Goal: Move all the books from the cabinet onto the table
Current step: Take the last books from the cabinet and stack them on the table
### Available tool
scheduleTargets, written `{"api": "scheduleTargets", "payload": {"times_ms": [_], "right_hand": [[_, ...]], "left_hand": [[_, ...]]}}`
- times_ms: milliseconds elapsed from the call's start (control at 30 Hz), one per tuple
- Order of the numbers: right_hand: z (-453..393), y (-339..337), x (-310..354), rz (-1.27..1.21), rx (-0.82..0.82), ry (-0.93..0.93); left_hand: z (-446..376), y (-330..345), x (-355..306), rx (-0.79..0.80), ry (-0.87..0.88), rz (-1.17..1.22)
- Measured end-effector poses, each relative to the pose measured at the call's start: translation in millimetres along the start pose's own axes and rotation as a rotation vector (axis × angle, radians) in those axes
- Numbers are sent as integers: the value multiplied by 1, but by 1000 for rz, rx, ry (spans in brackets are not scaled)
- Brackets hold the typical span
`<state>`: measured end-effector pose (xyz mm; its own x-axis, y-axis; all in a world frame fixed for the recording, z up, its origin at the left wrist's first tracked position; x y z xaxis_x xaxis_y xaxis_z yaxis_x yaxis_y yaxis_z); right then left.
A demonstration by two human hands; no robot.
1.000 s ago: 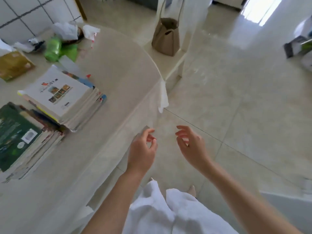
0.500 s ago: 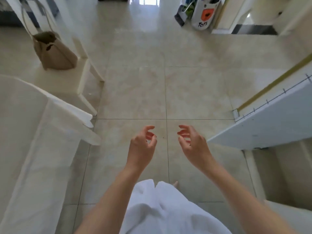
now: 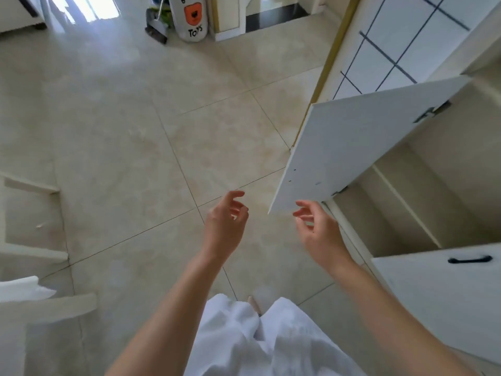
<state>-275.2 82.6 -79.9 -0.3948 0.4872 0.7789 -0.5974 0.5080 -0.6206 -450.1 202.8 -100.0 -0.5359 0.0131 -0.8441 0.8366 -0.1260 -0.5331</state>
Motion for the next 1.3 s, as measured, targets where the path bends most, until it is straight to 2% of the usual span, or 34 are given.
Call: {"api": "scheduleTargets", "payload": {"times_ms": [300,467,533,633,700,833,967,1300], "right_hand": [[-82,-47,-32,-40,-168,183],[-152,-59,-17,-244,-180,327],[-175,-56,-16,-340,-192,459],[-199,-38,-18,-600,-215,796],[-214,-27,-15,-681,-222,890],[-225,-16,-12,-641,-258,915],[-226,-5,-16,-677,-264,969],[-190,-21,-35,-795,-145,1037]], "left_hand": [[-88,97,-99,140,188,44],[-158,141,-183,222,323,136],[-180,167,-209,344,333,105],[-200,222,-239,617,336,13],[-201,257,-254,795,358,-54],[-181,305,-266,1063,456,-251],[-163,335,-273,1216,509,-305],[-130,356,-272,1265,387,-274]]}}
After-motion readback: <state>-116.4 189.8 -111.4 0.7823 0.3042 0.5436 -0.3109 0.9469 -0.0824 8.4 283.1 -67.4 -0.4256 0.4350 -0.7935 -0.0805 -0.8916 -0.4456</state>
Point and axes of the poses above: each hand's wrist, its own z-axis away from the middle knuckle, its own y-axis out of the palm, x = y × z, the point moved 9 cm from there along -z, towards the middle knuckle, and after that the axes turned 15 degrees about -x, right-handed, at the moved point
